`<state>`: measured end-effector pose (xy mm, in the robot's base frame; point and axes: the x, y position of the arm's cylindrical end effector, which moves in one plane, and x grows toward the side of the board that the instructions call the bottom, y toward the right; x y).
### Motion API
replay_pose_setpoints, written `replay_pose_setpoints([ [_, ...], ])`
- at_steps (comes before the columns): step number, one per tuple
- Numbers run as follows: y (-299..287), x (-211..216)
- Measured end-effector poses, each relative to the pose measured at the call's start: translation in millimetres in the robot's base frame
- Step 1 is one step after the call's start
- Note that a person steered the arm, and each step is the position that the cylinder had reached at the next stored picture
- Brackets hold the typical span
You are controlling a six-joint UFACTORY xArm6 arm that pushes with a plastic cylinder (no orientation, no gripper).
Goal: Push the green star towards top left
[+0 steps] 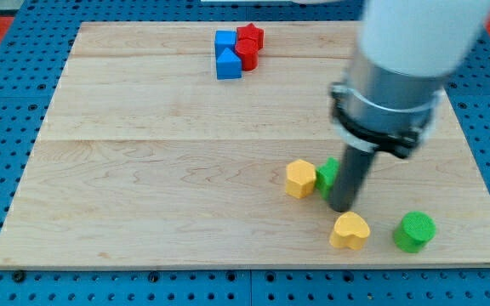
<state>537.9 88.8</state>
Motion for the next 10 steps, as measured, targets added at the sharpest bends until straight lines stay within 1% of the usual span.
replay_pose_setpoints([
  [1, -4, -46],
  [2, 50, -60],
  [4, 79, -59],
  [5, 86, -73],
  [6, 68, -79],
  [8, 49, -81],
  [9, -1, -94],
  [10, -102, -131],
])
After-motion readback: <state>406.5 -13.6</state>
